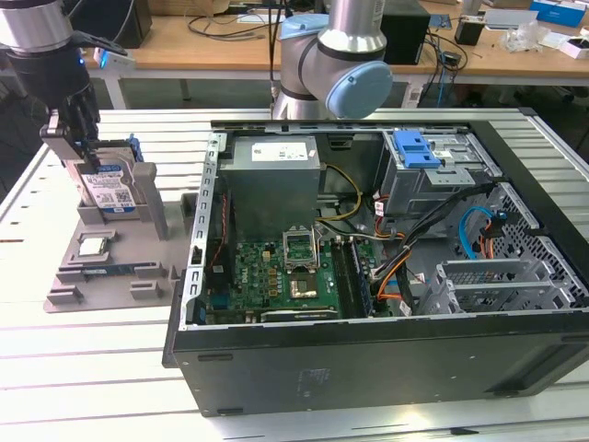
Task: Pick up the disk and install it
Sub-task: 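Pick up the disk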
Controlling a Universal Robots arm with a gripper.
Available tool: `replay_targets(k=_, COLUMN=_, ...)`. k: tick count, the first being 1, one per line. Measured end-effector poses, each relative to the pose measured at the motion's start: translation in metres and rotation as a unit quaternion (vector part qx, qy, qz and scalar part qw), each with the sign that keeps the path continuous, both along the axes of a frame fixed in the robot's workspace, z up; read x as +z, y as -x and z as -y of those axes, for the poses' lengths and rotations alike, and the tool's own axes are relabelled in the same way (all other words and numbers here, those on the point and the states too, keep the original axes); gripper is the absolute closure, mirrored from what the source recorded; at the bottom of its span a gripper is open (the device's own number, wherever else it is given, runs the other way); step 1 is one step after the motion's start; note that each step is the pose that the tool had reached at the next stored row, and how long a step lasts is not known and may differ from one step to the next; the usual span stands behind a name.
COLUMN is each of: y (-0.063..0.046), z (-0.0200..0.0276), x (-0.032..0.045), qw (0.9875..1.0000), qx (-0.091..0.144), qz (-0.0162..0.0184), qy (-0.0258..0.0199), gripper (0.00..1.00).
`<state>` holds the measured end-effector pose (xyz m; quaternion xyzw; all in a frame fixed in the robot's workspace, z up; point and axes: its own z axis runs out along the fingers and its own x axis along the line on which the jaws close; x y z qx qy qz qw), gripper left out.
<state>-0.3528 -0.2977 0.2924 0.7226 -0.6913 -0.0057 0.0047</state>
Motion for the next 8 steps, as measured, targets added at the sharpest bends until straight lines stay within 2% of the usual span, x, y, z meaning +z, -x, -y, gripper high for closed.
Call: replay_targets(k=8, y=0.0057, z=0.0, x=0.0, qw=1.0, qx=0.0, qz=0.0, qy=0.0, gripper=0.52)
